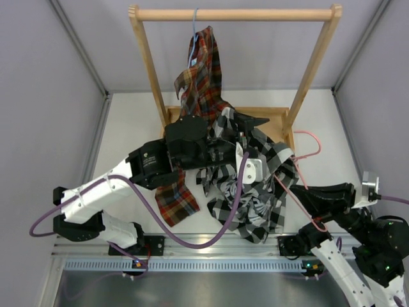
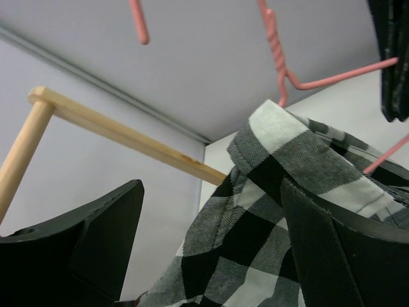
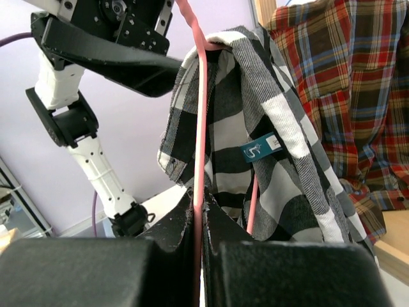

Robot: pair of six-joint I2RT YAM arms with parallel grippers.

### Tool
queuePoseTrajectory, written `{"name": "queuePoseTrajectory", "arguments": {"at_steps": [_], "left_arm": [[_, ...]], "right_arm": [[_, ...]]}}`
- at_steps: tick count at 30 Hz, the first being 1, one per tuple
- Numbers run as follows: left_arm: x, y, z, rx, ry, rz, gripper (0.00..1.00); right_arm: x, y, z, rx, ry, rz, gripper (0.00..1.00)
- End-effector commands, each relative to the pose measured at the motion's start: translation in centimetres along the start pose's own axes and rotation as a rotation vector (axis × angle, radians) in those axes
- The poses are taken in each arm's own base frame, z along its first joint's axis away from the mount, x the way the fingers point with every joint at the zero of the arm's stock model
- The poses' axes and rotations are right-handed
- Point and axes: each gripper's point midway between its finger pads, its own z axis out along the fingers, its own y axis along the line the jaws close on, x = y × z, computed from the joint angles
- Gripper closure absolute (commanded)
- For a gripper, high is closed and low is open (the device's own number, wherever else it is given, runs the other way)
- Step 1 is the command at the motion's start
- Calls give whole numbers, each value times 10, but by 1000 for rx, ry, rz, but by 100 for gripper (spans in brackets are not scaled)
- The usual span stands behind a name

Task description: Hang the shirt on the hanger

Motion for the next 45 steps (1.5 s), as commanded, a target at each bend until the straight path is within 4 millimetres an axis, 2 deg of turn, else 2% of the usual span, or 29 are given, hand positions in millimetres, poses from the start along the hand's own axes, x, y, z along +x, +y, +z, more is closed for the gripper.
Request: {"name": "queuePoseTrajectory", "arguments": {"at_steps": [1,8,10,11,17,21,24,28,32,39,42,45], "left_arm": [[-27,-9,-8,105,-120,16,10],[-18,-36,-4,231,-84,-61,25],[-20,-44,-4,268,-100,-96,26],[-21,-48,-3,285,-103,-109,31],[-22,-66,-4,386,-91,-193,29],[-25,-74,-5,432,-103,-255,32],[-30,-77,-10,458,-117,-307,32],[-42,-88,-30,534,-140,-367,32],[-43,-103,-44,610,-125,-424,33],[-38,-115,-42,656,-75,-525,40],[-43,-116,-48,675,-87,-549,41],[-46,-115,-55,672,-87,-569,48]], "right_arm": [[-29,29,-21,-78,-99,-73,100],[-26,35,-20,-114,-57,-84,100],[-23,36,-19,-127,-40,-91,100],[-22,36,-18,-127,-34,-91,100],[-19,47,-19,-197,2,-121,100],[-12,44,-15,-205,33,-123,100],[-8,46,-15,-221,48,-128,100],[-1,49,-16,-255,75,-136,100],[7,54,-17,-304,115,-129,100],[18,59,-19,-361,168,-123,100],[26,55,-17,-359,205,-120,100],[31,52,-17,-355,215,-118,100]]}}
